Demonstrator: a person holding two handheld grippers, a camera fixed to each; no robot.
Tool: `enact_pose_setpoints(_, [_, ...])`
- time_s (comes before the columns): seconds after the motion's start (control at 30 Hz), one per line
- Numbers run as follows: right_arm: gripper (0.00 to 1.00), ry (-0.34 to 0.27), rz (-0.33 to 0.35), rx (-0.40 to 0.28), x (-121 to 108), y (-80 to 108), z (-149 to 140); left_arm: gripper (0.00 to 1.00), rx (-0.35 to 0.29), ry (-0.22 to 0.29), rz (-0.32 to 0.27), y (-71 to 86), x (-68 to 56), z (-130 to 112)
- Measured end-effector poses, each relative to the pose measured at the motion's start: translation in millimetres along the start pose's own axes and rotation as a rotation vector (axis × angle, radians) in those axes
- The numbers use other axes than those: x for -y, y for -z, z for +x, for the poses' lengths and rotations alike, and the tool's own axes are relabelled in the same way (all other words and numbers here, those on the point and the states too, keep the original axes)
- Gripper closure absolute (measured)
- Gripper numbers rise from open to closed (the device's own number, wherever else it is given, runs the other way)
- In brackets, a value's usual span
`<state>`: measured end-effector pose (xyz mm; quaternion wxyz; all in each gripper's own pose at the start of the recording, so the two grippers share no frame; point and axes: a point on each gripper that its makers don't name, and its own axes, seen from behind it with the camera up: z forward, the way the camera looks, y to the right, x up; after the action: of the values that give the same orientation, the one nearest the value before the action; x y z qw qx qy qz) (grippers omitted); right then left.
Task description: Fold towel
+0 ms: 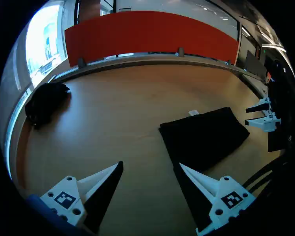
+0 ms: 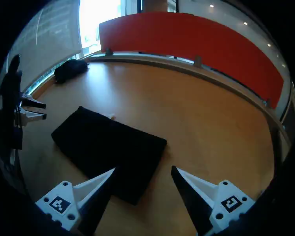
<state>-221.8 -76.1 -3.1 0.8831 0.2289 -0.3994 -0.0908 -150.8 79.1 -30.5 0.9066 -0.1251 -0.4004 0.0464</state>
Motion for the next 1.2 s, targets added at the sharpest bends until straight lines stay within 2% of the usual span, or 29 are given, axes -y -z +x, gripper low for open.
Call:
enact_pose_setpoints(0.4, [0.00,0.057,0.037,0.043,9.3,2.9,-31.4,0.06,0.020,0.024,0.027,22.4,7.8,-28.5])
enact_pose_setpoints(0.77, [0.10,0.093,0.062,0.075,10.8,6.4,-53.8,0.06,0.022,0.065,0.046,40.0,11.5,-40.9])
enact_pose_setpoints(0.83, [0.15,0.097,0.068,0.080,11.1,6.9,-55.7,0.06,0.023,0.069,0.047,42.3,11.4,-42.3])
enact_pose_setpoints(1.0, [0.37,0.110,0.087,0.105,13.3,8.4,-62.5,0.06,0.027,0.068,0.049,46.3,12.8,-45.9])
enact_pose_setpoints(1.2, [0.57,0.117,0.107,0.118,15.6,7.6,-65.4,0.06,0.028,0.073,0.049,51.2,14.3,-48.4])
